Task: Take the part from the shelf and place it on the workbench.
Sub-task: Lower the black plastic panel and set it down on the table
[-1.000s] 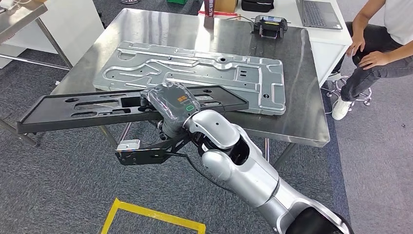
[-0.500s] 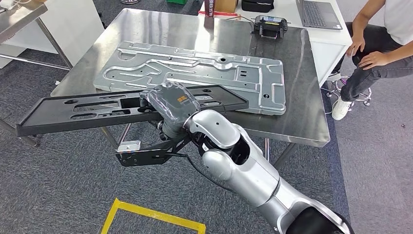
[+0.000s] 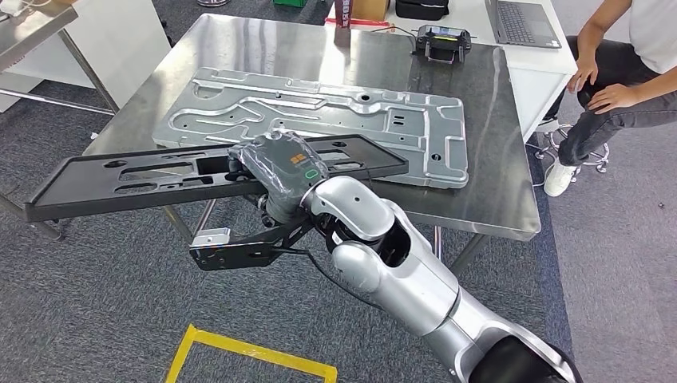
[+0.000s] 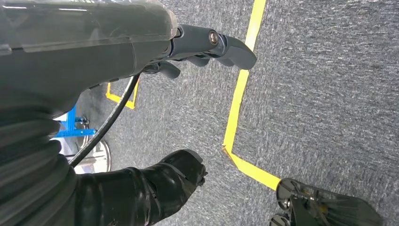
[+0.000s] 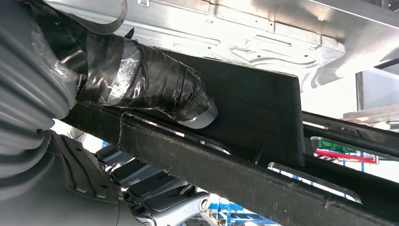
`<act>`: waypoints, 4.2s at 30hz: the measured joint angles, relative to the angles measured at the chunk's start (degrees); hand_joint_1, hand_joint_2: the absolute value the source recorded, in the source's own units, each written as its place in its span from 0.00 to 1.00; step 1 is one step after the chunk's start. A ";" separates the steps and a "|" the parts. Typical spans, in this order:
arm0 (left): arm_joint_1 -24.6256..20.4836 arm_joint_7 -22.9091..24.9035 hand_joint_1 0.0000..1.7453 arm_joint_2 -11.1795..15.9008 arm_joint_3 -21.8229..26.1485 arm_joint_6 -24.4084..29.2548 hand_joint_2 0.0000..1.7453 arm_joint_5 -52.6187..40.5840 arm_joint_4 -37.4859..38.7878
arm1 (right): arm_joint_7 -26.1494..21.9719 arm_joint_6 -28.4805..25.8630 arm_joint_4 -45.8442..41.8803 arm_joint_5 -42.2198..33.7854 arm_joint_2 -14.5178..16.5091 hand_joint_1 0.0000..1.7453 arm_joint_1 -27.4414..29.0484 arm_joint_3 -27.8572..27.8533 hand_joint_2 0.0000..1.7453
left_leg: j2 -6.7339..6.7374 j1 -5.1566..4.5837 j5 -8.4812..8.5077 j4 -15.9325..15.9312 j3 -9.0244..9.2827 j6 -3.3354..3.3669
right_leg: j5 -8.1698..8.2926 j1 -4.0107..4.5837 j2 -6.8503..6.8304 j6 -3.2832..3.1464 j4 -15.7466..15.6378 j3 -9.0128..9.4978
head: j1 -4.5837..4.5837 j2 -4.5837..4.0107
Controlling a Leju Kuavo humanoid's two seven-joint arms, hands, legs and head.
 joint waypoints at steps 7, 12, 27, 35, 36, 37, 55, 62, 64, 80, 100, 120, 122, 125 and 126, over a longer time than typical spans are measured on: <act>-0.01 -0.03 0.00 0.00 0.00 0.07 1.00 -0.03 -0.24 | -0.05 0.06 0.03 -0.17 -0.20 1.00 -0.40 0.00 1.00 | 0.00 0.00 0.00 0.00 0.00 0.00 | 0.00 0.00 0.00 0.00 0.00 0.00 | 0.00 0.00; -0.03 -0.03 0.00 0.00 0.00 0.09 1.00 -0.14 -0.31 | -0.17 0.07 0.09 -0.29 -0.37 1.00 -0.64 0.00 1.00 | 0.00 0.00 0.00 0.00 0.00 0.00 | 0.00 0.00 0.00 0.00 0.00 0.01 | 0.00 0.00; -0.03 -0.03 0.00 0.00 0.02 0.09 1.00 -0.16 -0.33 | -0.17 0.07 0.10 -0.36 -0.46 1.00 -0.68 0.00 1.00 | 0.00 -0.03 -0.02 0.05 -0.02 0.03 | 0.03 -0.03 0.00 0.02 -0.04 0.02 | 0.00 0.00; -0.11 -0.03 0.00 0.02 0.34 0.01 1.00 -0.71 -0.46 | -0.34 0.02 0.31 -0.77 -0.46 1.00 -0.93 0.00 1.00 | 0.11 0.11 0.11 0.27 -0.11 0.56 | 0.18 0.00 0.07 0.44 0.06 0.05 | -0.01 0.00; -0.13 -0.03 0.00 -0.02 0.45 -0.02 1.00 -0.78 -0.46 | -0.35 0.02 0.34 -0.78 -0.46 1.00 -0.97 0.00 1.00 | 0.27 0.30 0.31 0.15 -0.10 0.73 | -0.13 0.07 0.03 0.62 0.39 -0.05 | 0.00 0.00; -0.15 -0.02 0.00 -0.05 0.56 -0.06 1.00 -0.89 -0.48 | -0.37 0.01 0.39 -0.79 -0.48 1.00 -1.04 0.00 1.00 | 0.45 0.52 0.49 0.00 -0.13 0.92 | -1.18 0.07 -0.15 0.91 1.41 -0.38 | 0.07 0.00; -0.43 0.16 0.00 0.00 1.28 -0.25 1.00 -1.22 -0.61 | -0.57 -0.05 1.03 -0.87 -0.44 1.00 -1.88 0.07 1.00 | 2.85 1.90 -4.28 7.23 -5.43 -2.75 | 0.76 -0.50 -2.47 -1.40 -3.94 3.76 | 0.42 0.00; -0.65 0.32 0.00 0.02 1.34 -0.05 1.00 -1.22 -0.62 | -0.47 0.08 0.76 -0.98 -0.46 1.00 -1.38 0.08 1.00 | 4.23 4.21 -4.81 5.73 2.94 -6.53 | 2.79 -2.18 -3.79 1.26 0.75 -3.57 | 0.41 0.00; -0.83 0.32 0.00 -0.07 1.36 -0.05 1.00 -1.21 -0.63 | -0.49 0.23 0.52 -1.20 -0.50 1.00 -1.48 0.08 1.00 | 4.31 3.89 -6.48 2.75 4.50 -5.47 | 3.09 -2.01 -3.88 2.10 1.98 -4.74 | 0.55 0.00; -0.90 -0.63 0.00 -0.32 1.94 0.07 1.00 -1.02 -0.65 | -0.70 0.63 0.53 -2.14 -1.53 1.00 -2.15 0.09 1.00 | 3.79 2.72 -1.35 1.47 -0.23 -1.79 | -2.97 -0.68 -2.00 0.31 0.43 2.89 | 0.63 0.00; -1.00 -0.96 0.00 -0.11 2.47 0.05 1.00 -0.51 -0.68 | -0.74 0.59 0.74 -2.66 -1.55 1.00 -2.90 0.11 1.00 | 4.00 2.52 -3.61 1.75 1.71 -2.14 | -0.92 -0.82 -2.71 0.22 0.85 0.28 | 0.62 0.00; -1.00 -0.58 0.00 -0.09 2.58 -0.24 1.00 -1.20 -0.68 | -0.84 0.66 1.03 -2.90 -1.55 1.00 -3.11 0.13 1.00 | 4.08 2.36 -3.14 1.81 1.15 -1.35 | -0.03 -0.93 -2.69 1.57 0.38 -0.19 | 0.61 0.00; -0.99 -0.56 0.00 -0.08 2.60 -0.29 1.00 -1.21 -0.68 | -0.90 0.67 1.08 -2.97 -1.55 1.00 -3.19 0.13 1.00 | 4.09 2.27 -3.15 1.94 1.05 -1.21 | 0.03 -1.06 -2.71 1.87 0.33 -0.22 | 0.61 0.00; -0.99 -0.57 0.00 -0.07 2.68 -0.40 1.00 -1.25 -0.68 | -0.98 0.66 1.09 -3.05 -1.55 1.00 -3.34 0.13 1.00 | 4.05 2.23 -3.08 1.81 0.97 -0.93 | 0.09 -1.15 -2.76 2.27 0.24 -0.25 | 0.61 0.00; -0.99 -0.59 0.00 -0.09 2.70 -0.45 1.00 -1.26 -0.67 | -1.01 0.67 1.08 -3.05 -1.55 1.00 -3.44 0.13 1.00 | 4.09 2.45 -2.89 1.42 1.13 -0.72 | 0.02 -1.15 -2.75 2.42 0.29 -0.25 | 0.60 0.00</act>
